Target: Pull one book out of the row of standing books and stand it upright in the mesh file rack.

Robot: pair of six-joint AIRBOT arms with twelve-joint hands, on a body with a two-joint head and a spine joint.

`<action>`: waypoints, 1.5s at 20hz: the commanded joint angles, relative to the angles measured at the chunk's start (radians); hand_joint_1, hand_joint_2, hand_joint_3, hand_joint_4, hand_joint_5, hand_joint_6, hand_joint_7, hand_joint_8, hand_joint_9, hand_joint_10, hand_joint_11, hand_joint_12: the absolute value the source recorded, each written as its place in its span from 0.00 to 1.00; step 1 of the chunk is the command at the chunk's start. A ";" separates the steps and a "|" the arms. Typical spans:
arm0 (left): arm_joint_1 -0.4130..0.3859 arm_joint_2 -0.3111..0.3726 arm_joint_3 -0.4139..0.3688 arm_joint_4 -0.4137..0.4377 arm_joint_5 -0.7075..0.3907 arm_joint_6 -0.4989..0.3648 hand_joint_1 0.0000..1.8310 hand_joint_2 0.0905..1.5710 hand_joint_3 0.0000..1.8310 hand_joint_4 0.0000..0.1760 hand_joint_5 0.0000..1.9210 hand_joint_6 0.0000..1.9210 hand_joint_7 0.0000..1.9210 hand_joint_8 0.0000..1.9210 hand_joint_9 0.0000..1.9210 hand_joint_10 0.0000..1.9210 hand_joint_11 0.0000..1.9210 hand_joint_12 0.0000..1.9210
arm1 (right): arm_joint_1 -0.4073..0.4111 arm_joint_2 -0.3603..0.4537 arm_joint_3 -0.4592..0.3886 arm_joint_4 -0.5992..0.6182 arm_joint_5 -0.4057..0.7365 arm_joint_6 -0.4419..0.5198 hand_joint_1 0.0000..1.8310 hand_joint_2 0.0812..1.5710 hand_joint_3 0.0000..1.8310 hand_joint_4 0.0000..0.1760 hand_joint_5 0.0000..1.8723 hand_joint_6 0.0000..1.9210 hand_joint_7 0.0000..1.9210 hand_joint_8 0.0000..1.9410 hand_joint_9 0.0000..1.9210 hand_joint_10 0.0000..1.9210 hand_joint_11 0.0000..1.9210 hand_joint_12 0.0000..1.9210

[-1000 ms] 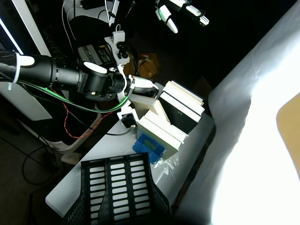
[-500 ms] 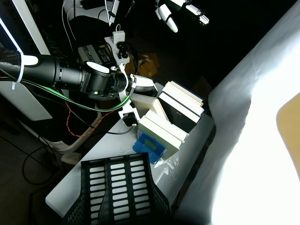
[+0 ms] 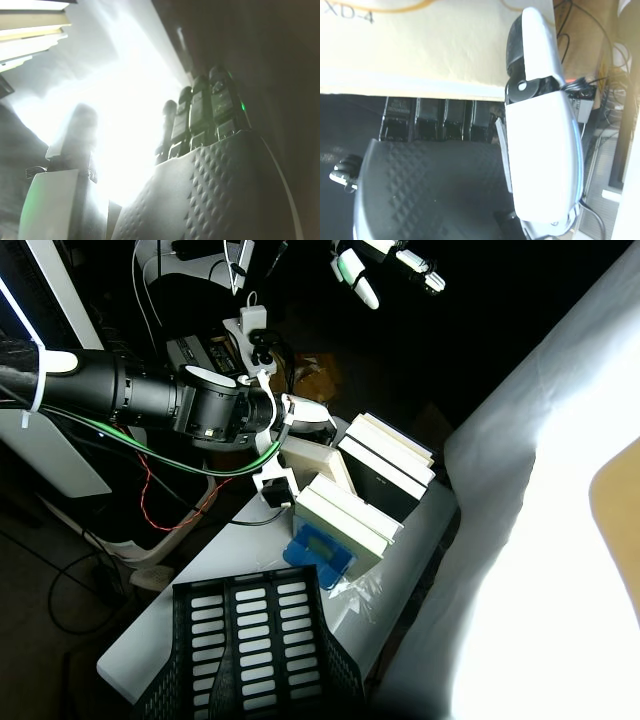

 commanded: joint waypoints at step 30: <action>-0.025 0.010 0.012 0.012 -0.120 0.000 0.37 0.85 0.00 0.06 0.00 0.00 0.00 0.00 0.00 0.00 0.00 0.00 | 0.229 0.209 -0.015 -0.002 0.207 0.278 0.64 0.79 0.00 0.00 0.43 0.74 0.33 0.71 0.22 0.69 0.02 1.00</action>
